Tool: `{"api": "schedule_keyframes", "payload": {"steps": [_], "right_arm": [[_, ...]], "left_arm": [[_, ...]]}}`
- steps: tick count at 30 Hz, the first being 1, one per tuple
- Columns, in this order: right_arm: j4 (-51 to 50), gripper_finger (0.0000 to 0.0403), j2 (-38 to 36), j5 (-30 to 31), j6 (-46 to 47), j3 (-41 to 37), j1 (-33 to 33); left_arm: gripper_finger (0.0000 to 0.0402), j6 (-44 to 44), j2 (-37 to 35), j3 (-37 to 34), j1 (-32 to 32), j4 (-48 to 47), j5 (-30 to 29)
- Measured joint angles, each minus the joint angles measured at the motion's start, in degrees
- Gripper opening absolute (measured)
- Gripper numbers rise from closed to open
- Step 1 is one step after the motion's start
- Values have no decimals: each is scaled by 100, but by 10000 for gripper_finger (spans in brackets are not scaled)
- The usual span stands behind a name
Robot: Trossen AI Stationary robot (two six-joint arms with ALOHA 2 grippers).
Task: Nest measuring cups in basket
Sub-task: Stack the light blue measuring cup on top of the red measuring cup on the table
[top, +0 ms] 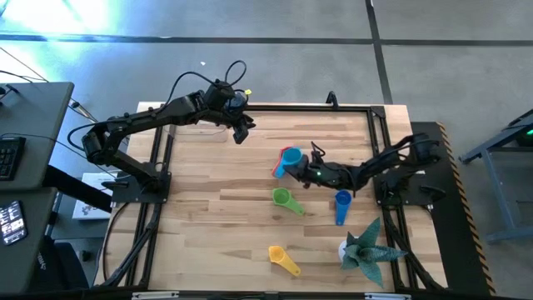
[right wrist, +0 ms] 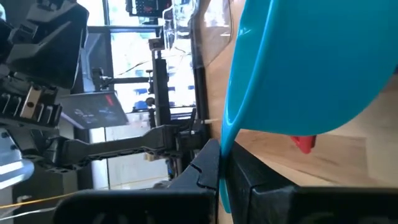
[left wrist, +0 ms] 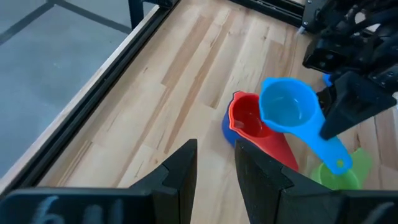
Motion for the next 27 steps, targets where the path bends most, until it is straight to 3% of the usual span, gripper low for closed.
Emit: {"api": "schedule_keyframes", "payload": {"steps": [5,20,27], "right_arm": [[144,0,132,-169,3,3,-191],[0,0,132,-1428,-261,3,-838],[-133,0,132,-1652,-377,3,-965]], "left_arm": [[97,18,2,0,0,4,-2],[97,18,2,0,0,14,-2],[97,20,2,0,0,52,-2]]}}
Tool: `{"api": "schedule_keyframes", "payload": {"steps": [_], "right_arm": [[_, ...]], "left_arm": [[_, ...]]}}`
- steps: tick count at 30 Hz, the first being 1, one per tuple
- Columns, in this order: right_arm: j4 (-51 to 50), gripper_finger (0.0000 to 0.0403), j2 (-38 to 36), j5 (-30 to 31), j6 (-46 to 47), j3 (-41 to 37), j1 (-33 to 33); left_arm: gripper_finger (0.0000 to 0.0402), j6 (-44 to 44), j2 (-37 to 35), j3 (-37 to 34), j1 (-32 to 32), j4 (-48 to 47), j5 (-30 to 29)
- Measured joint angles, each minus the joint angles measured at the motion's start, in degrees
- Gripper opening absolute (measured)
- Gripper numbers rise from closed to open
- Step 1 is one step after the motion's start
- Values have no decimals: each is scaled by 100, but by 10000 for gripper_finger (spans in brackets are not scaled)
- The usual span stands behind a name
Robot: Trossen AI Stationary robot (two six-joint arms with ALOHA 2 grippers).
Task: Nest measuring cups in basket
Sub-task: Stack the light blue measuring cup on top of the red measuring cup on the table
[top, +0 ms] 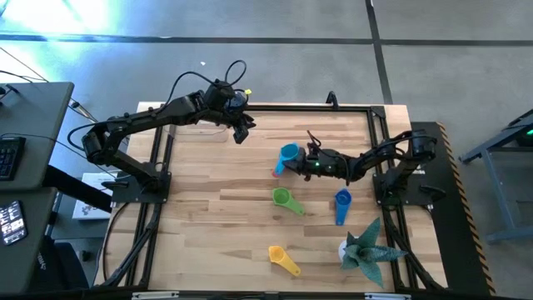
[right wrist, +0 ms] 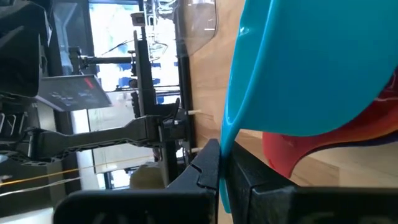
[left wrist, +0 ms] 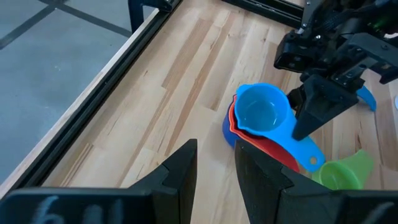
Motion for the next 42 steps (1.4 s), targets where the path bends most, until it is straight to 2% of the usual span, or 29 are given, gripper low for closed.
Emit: {"api": "schedule_keyframes", "payload": {"steps": [7,20,34,42], "right_arm": [[-32,6,0,-103,-135,0,-16],[-76,80,0,-27,-10,0,-16],[-68,83,0,-445,784,0,3],[-26,83,-2,-324,1084,0,328]], "left_arm": [[97,0,-2,2,0,0,-2],[97,-1,0,2,0,1,-2],[97,-2,0,2,0,1,-2],[97,-3,-2,2,0,0,-2]]}}
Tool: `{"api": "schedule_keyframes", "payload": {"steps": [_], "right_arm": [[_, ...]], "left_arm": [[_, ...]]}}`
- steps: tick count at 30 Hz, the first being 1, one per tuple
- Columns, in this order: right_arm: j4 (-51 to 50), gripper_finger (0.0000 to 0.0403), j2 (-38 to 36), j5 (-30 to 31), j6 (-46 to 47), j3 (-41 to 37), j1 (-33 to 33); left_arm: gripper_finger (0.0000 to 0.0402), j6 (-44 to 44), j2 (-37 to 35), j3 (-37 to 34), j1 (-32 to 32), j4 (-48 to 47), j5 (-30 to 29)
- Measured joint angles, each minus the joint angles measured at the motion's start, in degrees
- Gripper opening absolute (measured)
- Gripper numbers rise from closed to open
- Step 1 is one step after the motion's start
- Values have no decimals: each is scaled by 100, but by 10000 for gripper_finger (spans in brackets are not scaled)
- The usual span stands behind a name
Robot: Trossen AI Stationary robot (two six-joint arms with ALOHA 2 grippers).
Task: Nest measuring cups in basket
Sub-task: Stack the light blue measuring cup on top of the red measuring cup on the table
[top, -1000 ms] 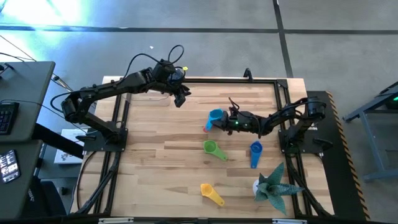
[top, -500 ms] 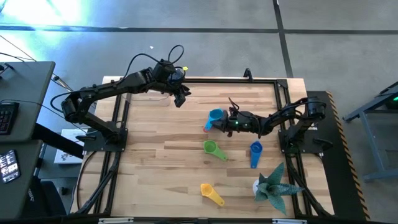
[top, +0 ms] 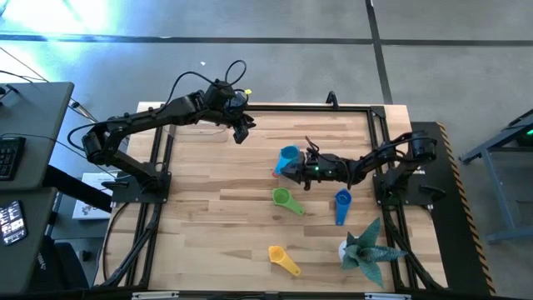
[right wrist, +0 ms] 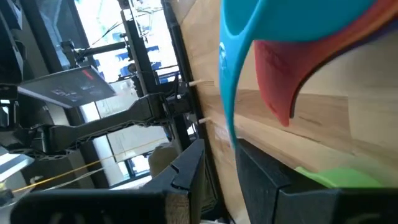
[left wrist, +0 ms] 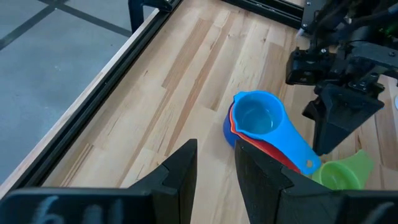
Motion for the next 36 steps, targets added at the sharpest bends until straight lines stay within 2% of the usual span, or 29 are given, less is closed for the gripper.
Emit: {"api": "schedule_keyframes", "payload": {"steps": [11,18,28,36], "right_arm": [[14,83,0,578,130,0,374],[546,83,-4,1232,-251,0,492],[-523,83,-4,790,-57,0,499],[-1229,83,-4,804,147,0,479]], "left_arm": [[97,1,2,0,0,8,0],[97,1,1,0,-2,42,0],[97,3,-1,0,0,42,0],[97,3,2,0,0,42,0]]}}
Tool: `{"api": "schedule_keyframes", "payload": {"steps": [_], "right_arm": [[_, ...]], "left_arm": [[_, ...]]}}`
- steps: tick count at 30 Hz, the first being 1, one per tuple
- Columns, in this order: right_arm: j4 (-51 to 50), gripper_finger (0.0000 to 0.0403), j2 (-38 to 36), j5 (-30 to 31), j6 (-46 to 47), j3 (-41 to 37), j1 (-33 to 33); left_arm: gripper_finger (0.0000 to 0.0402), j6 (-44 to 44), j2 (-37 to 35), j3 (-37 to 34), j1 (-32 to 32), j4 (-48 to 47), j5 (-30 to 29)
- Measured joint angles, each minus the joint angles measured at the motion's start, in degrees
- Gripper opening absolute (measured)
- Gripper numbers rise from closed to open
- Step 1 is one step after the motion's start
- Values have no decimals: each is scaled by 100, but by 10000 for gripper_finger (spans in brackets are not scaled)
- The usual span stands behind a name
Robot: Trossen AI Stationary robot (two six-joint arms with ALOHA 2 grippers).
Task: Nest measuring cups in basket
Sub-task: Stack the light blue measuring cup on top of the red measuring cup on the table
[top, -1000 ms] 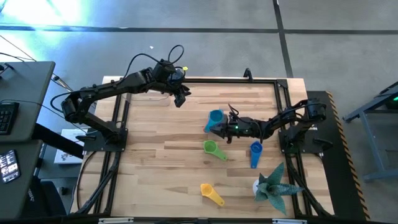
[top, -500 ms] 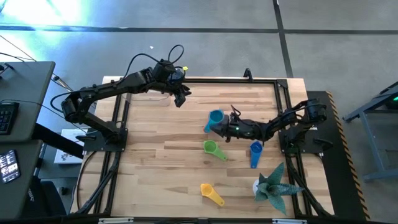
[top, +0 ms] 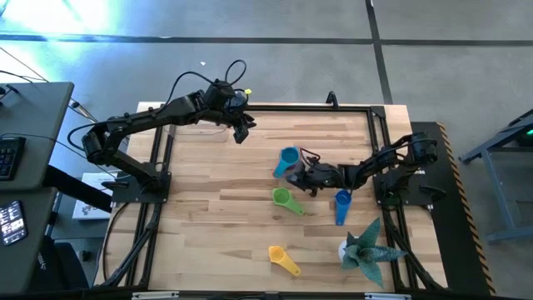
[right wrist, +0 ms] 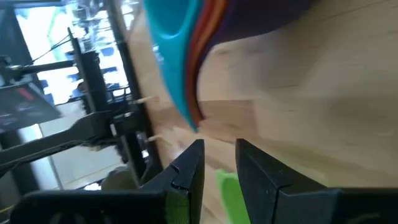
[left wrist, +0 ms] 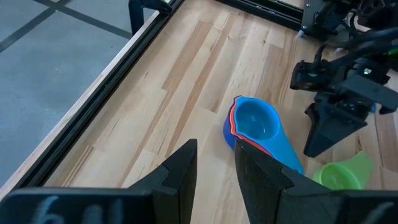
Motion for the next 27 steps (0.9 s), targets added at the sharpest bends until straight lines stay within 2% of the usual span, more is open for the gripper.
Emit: {"api": "schedule_keyframes", "payload": {"steps": [8,15,19,27], "right_arm": [[-312,83,0,-21,87,149,-276],[-1576,83,0,-549,-366,922,-502],[-1668,83,0,-444,-374,1049,-553],[-1686,83,-5,-721,-355,1050,-435]], "left_arm": [[97,0,0,0,-2,0,-2],[97,0,0,0,-2,0,-2],[97,-2,0,0,0,0,-2],[97,29,0,0,-2,-2,-2]]}}
